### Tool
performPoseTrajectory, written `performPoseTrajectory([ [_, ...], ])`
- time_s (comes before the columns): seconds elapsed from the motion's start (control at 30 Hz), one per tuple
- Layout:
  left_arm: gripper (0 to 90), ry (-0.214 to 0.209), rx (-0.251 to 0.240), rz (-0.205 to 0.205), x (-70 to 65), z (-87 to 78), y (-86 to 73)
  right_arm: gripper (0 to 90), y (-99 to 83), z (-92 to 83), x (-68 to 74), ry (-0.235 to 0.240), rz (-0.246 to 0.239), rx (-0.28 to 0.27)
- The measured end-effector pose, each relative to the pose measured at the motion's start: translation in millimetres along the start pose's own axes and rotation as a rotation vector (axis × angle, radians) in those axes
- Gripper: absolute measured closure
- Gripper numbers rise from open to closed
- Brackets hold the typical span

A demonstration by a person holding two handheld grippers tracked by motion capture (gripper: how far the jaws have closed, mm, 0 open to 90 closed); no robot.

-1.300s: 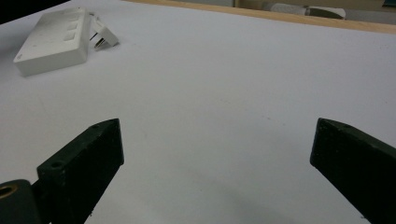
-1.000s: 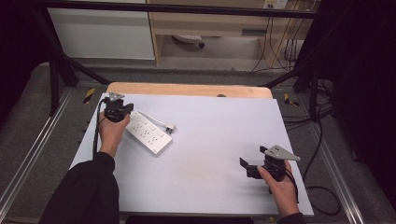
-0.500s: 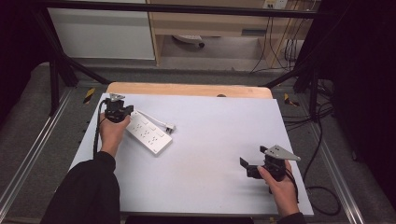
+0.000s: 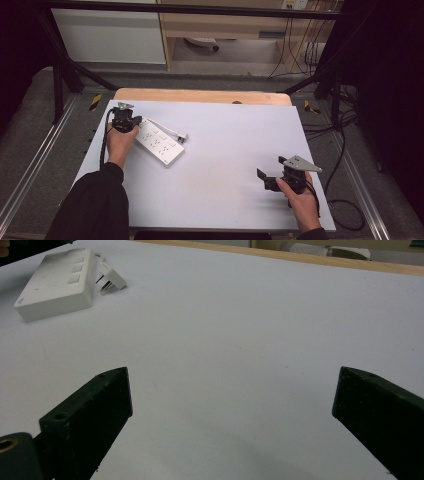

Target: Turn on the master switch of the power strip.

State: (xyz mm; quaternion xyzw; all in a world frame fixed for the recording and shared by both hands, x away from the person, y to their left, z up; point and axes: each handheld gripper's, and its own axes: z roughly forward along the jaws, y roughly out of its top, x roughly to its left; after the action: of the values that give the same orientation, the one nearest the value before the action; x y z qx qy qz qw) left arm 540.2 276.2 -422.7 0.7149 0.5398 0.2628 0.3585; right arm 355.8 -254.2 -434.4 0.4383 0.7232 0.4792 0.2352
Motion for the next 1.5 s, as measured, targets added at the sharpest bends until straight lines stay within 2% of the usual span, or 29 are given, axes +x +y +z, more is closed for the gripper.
performPoseTrajectory([
  [0.57,89.9,0.001,0.014,0.022,-3.9,5.4,-2.7,3.2,0.1,0.0,-0.3,0.001,-0.001,-0.001],
  [1.1,89.9,0.002,0.012,0.019,-5.0,8.0,-4.1,3.2,0.0,-0.4,-0.6,0.001,0.001,0.001],
  [1.5,90.0,0.003,0.01,0.031,-5.7,8.7,-6.1,3.2,0.1,-0.4,-0.6,0.002,-0.002,0.0],
])
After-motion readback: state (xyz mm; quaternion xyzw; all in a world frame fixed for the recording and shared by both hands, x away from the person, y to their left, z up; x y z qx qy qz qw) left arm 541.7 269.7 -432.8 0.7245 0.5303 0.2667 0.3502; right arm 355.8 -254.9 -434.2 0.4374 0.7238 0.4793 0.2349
